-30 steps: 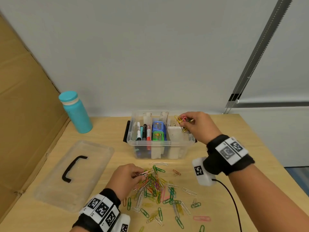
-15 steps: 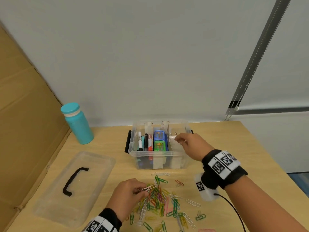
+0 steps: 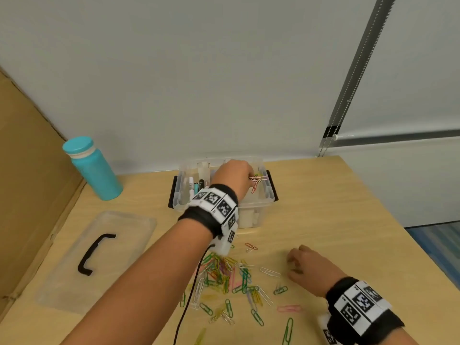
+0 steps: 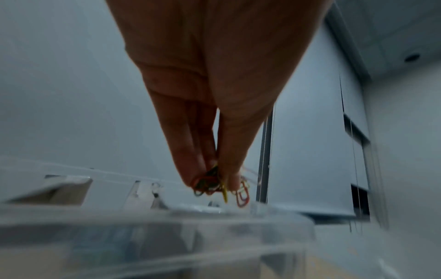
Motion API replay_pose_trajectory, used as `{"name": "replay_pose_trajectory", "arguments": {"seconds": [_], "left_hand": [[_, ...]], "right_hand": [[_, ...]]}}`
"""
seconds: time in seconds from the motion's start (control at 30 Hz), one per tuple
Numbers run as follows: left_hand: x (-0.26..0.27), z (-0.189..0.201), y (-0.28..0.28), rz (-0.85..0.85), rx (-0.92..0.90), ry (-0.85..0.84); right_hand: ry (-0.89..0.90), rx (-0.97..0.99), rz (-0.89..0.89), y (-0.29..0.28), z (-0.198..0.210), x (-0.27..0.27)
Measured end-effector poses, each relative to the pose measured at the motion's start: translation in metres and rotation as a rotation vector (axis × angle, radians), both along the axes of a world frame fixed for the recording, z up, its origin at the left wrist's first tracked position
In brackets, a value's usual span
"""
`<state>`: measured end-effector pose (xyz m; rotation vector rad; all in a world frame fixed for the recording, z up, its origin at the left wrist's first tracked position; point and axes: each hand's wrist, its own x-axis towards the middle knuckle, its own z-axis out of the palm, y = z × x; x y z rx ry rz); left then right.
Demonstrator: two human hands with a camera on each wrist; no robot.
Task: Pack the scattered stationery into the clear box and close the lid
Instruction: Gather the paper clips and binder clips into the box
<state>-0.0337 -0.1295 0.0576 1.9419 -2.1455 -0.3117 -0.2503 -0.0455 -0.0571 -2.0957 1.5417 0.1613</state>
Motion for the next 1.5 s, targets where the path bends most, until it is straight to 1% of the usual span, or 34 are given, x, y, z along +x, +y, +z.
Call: {"name": "replay_pose_trajectory", "arguments": {"seconds": [0.1,0.17,0.23,0.27,0.37,0.43,0.47,0.5,0.57,0.63,0.67,0.73,0.8,0.87,0.93,1.0,1.03,1.1,1.13,1.23,1.27,1.3,1.33,1.37,1.43,1.47,1.5], "left_hand": [[-0.012,-0.015,-0.023,-0.003,0.138,-0.199],[-0.016,-0.019,-0.029,-0.023,0.207,-0.238],[-0.014,-0.016,-0.026,-0.026,0.227,-0.192],[-0.011,-0.013,-0.019,-0.028,0.199,-0.142],[0.007,-0.003,0.02,-0.031,-0.015,0.053],[0.023,-0.001,0.057,-0.046,-0.149,0.138],[0.033,-0.004,0.074,-0.058,-0.175,0.159],[0.043,-0.009,0.091,-0.067,-0.168,0.162],[0.07,-0.031,0.118,-0.036,-0.063,0.121],[0.1,-0.061,0.141,0.07,0.153,0.038],[0.112,-0.076,0.153,0.124,0.276,-0.018],[0.131,-0.101,0.173,0.197,0.448,-0.077],[0.138,-0.116,0.184,0.244,0.479,0.003],[0.133,-0.125,0.185,0.257,0.454,0.152],[0.121,-0.13,0.18,0.226,0.429,0.263],[0.111,-0.132,0.178,0.186,0.412,0.326],[0.108,-0.131,0.178,0.175,0.403,0.325],[0.107,-0.124,0.185,0.163,0.415,0.269],[0.107,-0.121,0.191,0.146,0.444,0.239],[0.1,-0.121,0.209,0.041,0.621,0.177],[0.095,-0.124,0.213,0.011,0.658,0.177],[0.092,-0.126,0.214,-0.004,0.666,0.189],[0.09,-0.127,0.211,-0.006,0.651,0.205],[0.088,-0.128,0.207,0.004,0.626,0.223],[0.085,-0.128,0.195,0.04,0.565,0.241],[0.084,-0.128,0.19,0.05,0.529,0.225],[0.082,-0.126,0.186,0.052,0.493,0.196]], "right_hand": [[0.006,0.102,-0.028,0.008,0.0,-0.003],[-0.02,0.17,-0.034,0.013,-0.001,-0.001],[-0.051,0.201,-0.003,0.02,-0.003,0.007],[-0.085,0.215,0.016,0.024,-0.004,0.013],[-0.233,0.244,0.044,0.027,-0.006,0.029],[-0.314,0.22,0.018,0.026,-0.004,0.031],[-0.325,0.202,0.001,0.025,-0.002,0.03],[-0.305,0.188,-0.009,0.025,0.0,0.027],[-0.158,0.183,0.011,0.027,0.006,0.018],[0.032,0.233,0.05,0.033,0.01,0.009],[0.092,0.274,0.06,0.037,0.011,0.008],[0.14,0.317,0.08,0.045,0.009,0.011],[0.101,0.29,0.089,0.049,0.006,0.025],[-0.005,0.264,0.072,0.046,0.001,0.045],[-0.123,0.248,0.035,0.041,-0.006,0.063],[-0.199,0.213,0.016,0.035,-0.009,0.073],[-0.211,0.196,0.015,0.034,-0.008,0.072],[-0.166,0.198,0.028,0.035,-0.001,0.064],[-0.097,0.222,0.054,0.037,0.003,0.057],[0.2,0.305,0.212,0.051,0.011,0.043],[0.251,0.321,0.25,0.056,0.011,0.042],[0.256,0.324,0.267,0.058,0.01,0.045],[0.224,0.323,0.26,0.057,0.008,0.049],[0.153,0.334,0.21,0.056,0.006,0.055],[-0.034,0.372,0.062,0.05,0.001,0.067],[-0.104,0.369,0.014,0.047,0.0,0.072],[-0.124,0.335,0.024,0.046,0.0,0.076]]}}
